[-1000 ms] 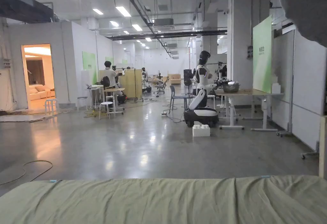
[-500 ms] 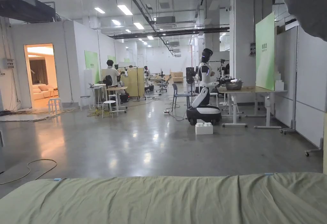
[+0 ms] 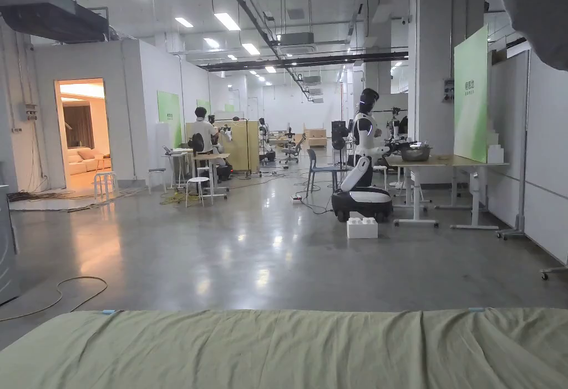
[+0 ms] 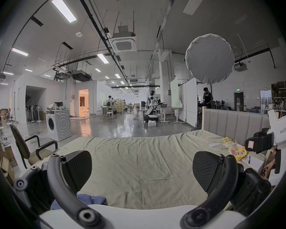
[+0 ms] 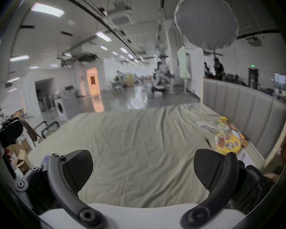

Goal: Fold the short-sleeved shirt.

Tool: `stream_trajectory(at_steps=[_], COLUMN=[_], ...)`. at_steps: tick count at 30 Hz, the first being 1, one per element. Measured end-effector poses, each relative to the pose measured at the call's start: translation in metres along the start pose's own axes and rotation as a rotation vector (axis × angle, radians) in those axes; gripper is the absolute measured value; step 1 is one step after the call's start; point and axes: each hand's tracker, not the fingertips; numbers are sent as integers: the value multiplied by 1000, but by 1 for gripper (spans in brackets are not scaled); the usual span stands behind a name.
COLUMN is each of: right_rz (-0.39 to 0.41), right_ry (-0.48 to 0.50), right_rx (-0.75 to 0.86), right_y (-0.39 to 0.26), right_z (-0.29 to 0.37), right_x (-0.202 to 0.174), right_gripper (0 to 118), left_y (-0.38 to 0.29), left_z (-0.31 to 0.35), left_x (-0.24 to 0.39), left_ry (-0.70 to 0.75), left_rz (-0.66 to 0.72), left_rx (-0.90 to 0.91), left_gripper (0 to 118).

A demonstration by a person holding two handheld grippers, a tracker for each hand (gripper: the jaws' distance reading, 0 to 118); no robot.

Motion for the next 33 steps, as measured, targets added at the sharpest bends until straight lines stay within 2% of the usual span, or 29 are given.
stream_trajectory(at_steps=[2,6,9,11,14,19,23,24,26,27,29,30,32,33], right_rz=[-8,15,-44,-90,-113,-84,-118,-111,-46,-4,112,112,138,163], right_ry=[-27,15,18,1,-16,-71,-112,-113,-63,-19,129,102,-31,-18], right_rx=[22,70,71,60,60,54,59,58,100,138,180,162,108,144], right_y=[1,2,5,9,11,9,6,6,3,1,-7,-9,-12,-15], right_z=[3,8,5,0,-4,-10,-10,-9,-9,-9,-15,-18,-18,-15], right_x=[-8,-10,-8,-6,0,8,10,9,8,9,18,18,7,3], right_gripper=[118,118,118,118,118,118,118,118,118,118,118,118,118,118], left_y=[-1,-3,-5,-3,-2,-3,-3,-3,-2,-2,-2,-2,-3,-4], left_z=[-2,-4,-1,0,2,1,1,1,0,0,0,0,0,0], left_x=[1,3,4,5,6,5,3,3,4,5,6,7,7,7], left_ry=[-9,-8,-11,-25,-21,-8,-8,-7,-7,-7,-5,-4,-6,-7], left_rz=[8,13,9,14,7,6,27,28,26,22,16,16,19,17], left_rx=[-9,-31,-14,1,6,6,8,9,10,12,17,21,18,12], left_gripper=[118,118,118,118,118,118,118,118,118,118,118,118,118,118])
